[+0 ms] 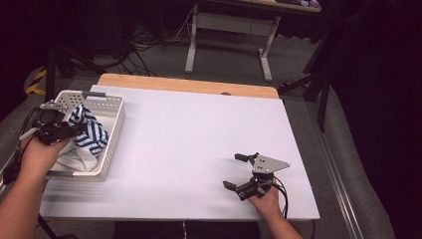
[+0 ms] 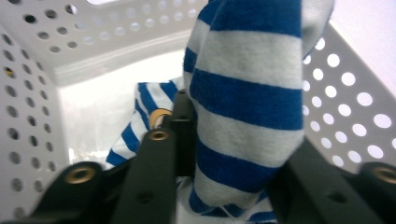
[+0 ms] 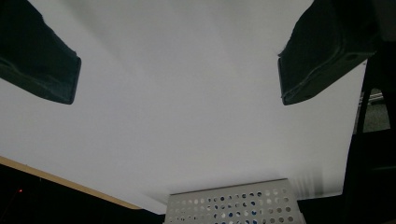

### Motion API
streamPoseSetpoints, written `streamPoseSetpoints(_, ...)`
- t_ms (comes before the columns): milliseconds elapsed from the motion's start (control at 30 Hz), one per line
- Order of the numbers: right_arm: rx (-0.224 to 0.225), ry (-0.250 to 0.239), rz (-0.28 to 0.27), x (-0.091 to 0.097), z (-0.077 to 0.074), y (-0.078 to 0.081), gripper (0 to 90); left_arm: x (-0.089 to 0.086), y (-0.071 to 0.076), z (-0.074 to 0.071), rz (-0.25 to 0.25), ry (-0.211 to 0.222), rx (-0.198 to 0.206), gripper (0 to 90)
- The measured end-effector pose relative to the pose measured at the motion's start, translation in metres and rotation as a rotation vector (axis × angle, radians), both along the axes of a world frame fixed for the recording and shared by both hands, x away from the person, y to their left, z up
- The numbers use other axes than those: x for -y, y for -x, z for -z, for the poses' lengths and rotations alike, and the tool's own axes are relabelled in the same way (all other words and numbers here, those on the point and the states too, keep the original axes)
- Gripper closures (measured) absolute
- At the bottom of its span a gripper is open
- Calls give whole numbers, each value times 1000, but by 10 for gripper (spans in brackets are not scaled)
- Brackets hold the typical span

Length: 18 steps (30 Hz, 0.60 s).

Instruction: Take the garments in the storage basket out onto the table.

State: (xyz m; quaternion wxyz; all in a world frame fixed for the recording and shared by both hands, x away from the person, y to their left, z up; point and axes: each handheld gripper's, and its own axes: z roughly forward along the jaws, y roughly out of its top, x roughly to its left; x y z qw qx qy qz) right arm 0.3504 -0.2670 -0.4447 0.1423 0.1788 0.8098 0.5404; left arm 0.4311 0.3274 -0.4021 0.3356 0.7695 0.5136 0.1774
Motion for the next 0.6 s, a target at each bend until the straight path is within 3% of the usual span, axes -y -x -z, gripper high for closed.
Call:
streamPoseSetpoints(167, 0, 0, -1, 0, 0, 0, 1, -2, 4, -8, -22, -2, 37, 806)
streamPoseSetpoints(600, 0, 1, 0, 0, 0, 0, 1, -1, 13, -34, -42, 23, 135, 818)
